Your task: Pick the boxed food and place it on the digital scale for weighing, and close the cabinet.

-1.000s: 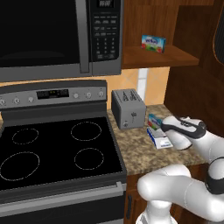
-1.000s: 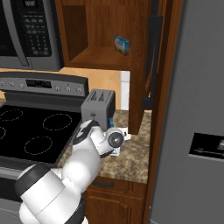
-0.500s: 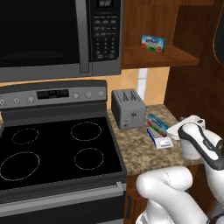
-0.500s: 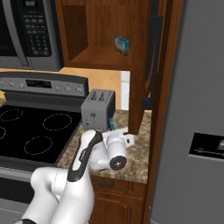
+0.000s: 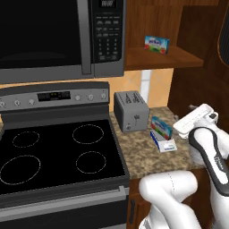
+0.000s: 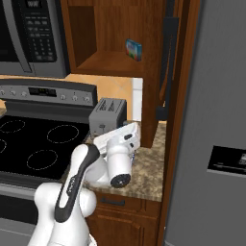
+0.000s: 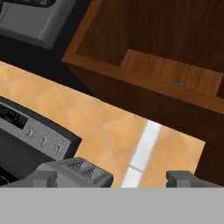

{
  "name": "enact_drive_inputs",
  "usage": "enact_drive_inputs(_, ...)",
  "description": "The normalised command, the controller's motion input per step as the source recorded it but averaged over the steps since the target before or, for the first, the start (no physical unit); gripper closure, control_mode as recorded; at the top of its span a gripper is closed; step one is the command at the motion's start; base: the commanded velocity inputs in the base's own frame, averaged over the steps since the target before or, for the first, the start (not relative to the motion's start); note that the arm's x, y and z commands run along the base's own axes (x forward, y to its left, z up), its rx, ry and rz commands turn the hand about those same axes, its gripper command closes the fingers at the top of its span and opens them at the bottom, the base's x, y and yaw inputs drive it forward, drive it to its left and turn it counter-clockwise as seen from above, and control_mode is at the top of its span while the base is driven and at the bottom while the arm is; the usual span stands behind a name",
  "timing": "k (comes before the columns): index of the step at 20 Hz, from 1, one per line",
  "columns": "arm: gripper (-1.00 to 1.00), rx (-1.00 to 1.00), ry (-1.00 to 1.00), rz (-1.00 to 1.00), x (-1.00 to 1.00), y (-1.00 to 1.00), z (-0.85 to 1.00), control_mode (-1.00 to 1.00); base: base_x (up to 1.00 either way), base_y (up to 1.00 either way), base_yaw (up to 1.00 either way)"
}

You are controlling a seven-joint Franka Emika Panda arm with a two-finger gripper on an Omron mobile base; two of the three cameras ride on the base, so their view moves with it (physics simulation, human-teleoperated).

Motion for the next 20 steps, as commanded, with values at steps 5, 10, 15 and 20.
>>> enact_drive_inputs(5,-1.00,-0.23,-0.03,-0.14,-0.35,0.43,0.91,-1.00,0.00,0.00,0.00)
enact_drive_inputs(10,-1.00,-0.42,-0.30,-0.35,-0.17,0.30,0.34,-1.00,0.00,0.00,0.00)
enact_drive_inputs(15,-1.00,-0.30,-0.06,-0.29,-0.23,0.02,0.50,-1.00,0.00,0.00,0.00)
enact_drive_inputs(20,-1.00,-0.36,-0.03,-0.25,-0.39,-0.11,0.26,-1.00,0.00,0.00,0.00)
